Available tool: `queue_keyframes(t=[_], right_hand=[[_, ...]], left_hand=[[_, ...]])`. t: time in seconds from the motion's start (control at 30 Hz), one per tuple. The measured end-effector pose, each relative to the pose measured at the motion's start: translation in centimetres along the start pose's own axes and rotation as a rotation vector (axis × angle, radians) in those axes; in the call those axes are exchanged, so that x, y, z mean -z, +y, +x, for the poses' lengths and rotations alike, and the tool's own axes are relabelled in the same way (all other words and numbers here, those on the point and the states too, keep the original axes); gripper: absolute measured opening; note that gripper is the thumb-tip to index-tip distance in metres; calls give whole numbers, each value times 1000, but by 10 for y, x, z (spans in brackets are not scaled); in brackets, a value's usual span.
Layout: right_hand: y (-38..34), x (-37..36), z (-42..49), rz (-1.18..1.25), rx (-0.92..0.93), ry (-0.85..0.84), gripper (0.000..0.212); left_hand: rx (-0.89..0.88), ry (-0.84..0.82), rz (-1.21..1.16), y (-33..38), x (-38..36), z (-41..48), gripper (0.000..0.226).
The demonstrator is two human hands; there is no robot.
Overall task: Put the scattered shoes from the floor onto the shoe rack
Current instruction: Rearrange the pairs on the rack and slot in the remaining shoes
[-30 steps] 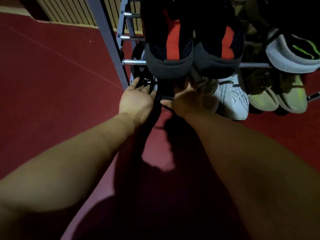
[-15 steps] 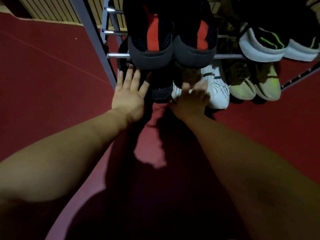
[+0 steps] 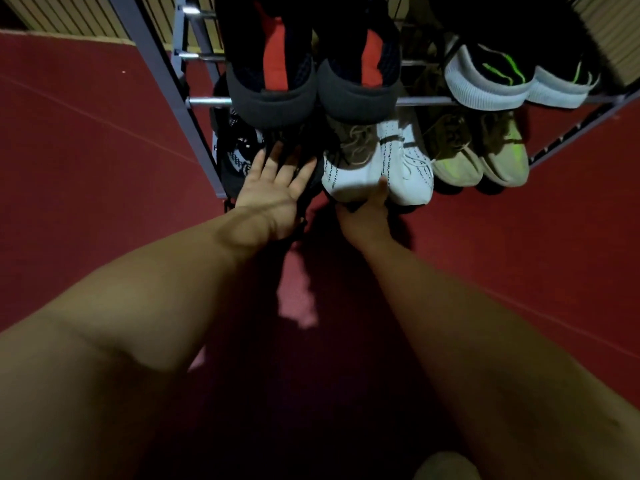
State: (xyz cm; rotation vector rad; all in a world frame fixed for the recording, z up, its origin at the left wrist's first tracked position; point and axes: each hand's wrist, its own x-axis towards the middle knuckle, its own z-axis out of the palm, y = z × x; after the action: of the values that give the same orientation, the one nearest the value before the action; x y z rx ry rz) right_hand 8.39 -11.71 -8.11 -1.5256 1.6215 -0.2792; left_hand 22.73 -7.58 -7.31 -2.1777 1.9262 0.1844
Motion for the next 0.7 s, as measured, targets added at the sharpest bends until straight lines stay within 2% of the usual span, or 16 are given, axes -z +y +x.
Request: queue_keyframes(t=[0.07,0.13,0.23,0.4,0.5,0.57,0.7], right_hand=[[-7,4,10,176,-65,-3,91],[-10,7,13,171,-54,41,85],[-9,5,7,109,64,144,73],[-7,6,-8,18,275,313,68],[2,17,-15,-20,405,334,57],[9,27,-13,17,370,288,58],[20,49,-1,223,169,185,65]], left_hand=[[10,1,-1,3,0,0,88],[21,-1,4,4,-1,2,86],[35,-17,24,3,-2,4,86],[30,-43,21,5,0,9,80],[72,-87,11,12,1,16,71],[82,-101,30,14,1,16,74],[54,-106,33,12,2,14,81]])
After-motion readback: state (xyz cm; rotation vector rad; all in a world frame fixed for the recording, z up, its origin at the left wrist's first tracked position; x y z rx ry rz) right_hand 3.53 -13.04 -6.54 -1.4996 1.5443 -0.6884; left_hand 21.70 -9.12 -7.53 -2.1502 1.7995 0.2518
